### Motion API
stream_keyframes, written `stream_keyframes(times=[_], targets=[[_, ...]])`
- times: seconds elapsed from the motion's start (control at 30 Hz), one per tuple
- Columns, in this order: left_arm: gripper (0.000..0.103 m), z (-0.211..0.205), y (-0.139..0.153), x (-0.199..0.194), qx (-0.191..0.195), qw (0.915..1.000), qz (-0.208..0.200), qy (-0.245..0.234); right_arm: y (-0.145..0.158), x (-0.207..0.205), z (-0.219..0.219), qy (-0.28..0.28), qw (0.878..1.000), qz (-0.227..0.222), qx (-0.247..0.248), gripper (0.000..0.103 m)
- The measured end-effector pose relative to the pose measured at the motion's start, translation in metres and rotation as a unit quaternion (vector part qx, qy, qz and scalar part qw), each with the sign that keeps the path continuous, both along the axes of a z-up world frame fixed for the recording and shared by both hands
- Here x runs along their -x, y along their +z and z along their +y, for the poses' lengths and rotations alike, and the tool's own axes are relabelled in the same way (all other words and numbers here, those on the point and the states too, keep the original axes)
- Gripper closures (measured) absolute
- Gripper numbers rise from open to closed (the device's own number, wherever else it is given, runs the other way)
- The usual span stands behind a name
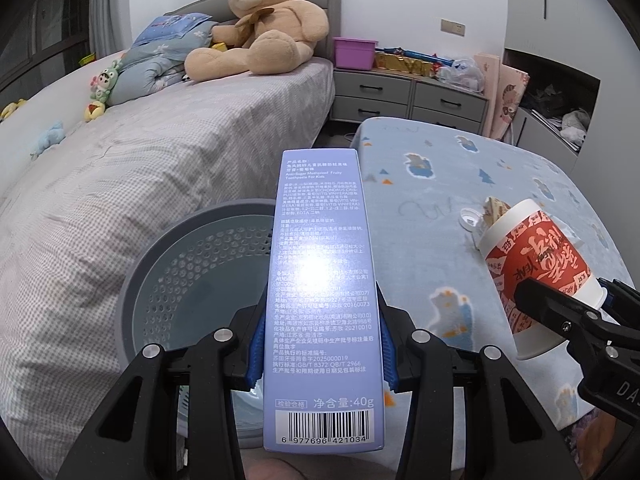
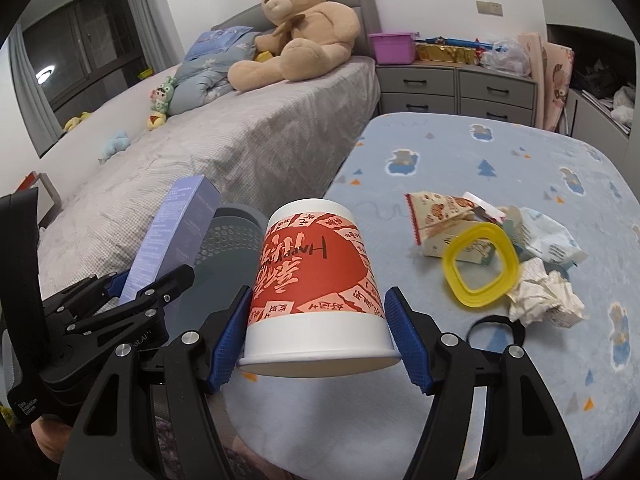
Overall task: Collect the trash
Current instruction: 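Carry the box and cup over the grey wastebasket with both tools, then open both tools to drop the cup and box into the wastebasket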
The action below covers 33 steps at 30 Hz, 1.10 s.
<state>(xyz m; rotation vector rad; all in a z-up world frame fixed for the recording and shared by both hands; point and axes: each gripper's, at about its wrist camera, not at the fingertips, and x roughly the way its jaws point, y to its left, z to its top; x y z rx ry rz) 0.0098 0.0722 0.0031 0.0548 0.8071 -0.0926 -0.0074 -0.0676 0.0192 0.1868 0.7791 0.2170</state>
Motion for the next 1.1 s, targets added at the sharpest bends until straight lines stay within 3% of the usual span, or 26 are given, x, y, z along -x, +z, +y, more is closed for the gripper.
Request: stream_keyframes(times=[0.47,1.1], targets=[[0.06,0.056,-0.006,-0.014,0.005,0.9968,0.022,0.077,-0.005,-0.034,0.044,0.071,0.997,0.0,-0.017,0.037],[0.06,0.105,-0.022,-0.018,0.022,0.9894,0.052,0.134,-0.03,-0.083,0.107,0.133,0.99,0.037,-0.002,0.037]])
